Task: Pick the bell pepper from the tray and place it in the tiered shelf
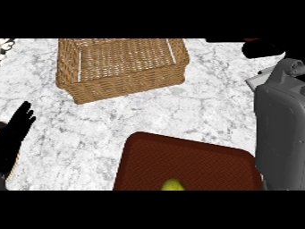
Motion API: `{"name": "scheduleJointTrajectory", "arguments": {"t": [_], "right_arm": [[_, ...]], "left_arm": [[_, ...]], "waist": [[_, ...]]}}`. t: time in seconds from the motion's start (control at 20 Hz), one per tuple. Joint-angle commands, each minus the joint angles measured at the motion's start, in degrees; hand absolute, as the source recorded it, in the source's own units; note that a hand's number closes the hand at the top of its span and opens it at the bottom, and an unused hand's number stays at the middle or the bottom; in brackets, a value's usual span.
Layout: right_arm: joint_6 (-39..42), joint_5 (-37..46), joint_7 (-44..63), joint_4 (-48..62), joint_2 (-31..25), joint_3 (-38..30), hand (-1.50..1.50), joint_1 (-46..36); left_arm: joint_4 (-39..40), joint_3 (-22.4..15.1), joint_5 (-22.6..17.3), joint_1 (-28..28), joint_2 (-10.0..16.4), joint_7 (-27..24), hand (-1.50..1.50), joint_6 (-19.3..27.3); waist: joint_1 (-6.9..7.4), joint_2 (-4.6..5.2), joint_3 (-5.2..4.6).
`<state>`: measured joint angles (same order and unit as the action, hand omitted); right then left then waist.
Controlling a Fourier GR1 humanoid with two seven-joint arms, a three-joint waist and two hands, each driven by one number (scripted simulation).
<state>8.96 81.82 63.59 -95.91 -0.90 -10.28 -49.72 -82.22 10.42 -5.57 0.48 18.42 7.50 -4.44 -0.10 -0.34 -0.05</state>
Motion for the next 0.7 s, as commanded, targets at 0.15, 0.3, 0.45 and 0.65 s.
{"name": "scheduleJointTrajectory", "arguments": {"t": [0.15,0.3,0.45,0.65], "right_arm": [[9.1,4.5,7.0,-3.0,-3.2,-2.2,1.50,-7.9],[12.5,9.0,8.1,-3.4,-3.2,-1.4,1.50,-10.3],[17.5,10.8,5.0,2.7,-7.6,-5.0,1.50,-14.7],[21.8,12.2,3.4,3.9,-9.9,-8.0,1.50,-18.3]], "left_arm": [[-0.3,-0.5,0.9,-1.3,-0.8,0.4,0.00,0.4],[0.2,0.4,0.6,3.6,-0.5,-3.8,0.00,-1.4],[0.4,-0.6,1.2,2.1,-1.8,-3.2,0.00,-0.4],[0.8,0.2,1.2,0.0,-0.4,-1.0,0.00,-0.4]], "waist": [[-0.09,0.11,0.01],[0.18,-0.09,-0.02],[0.12,-0.03,-0.05],[-0.20,-0.03,-0.02]]}}
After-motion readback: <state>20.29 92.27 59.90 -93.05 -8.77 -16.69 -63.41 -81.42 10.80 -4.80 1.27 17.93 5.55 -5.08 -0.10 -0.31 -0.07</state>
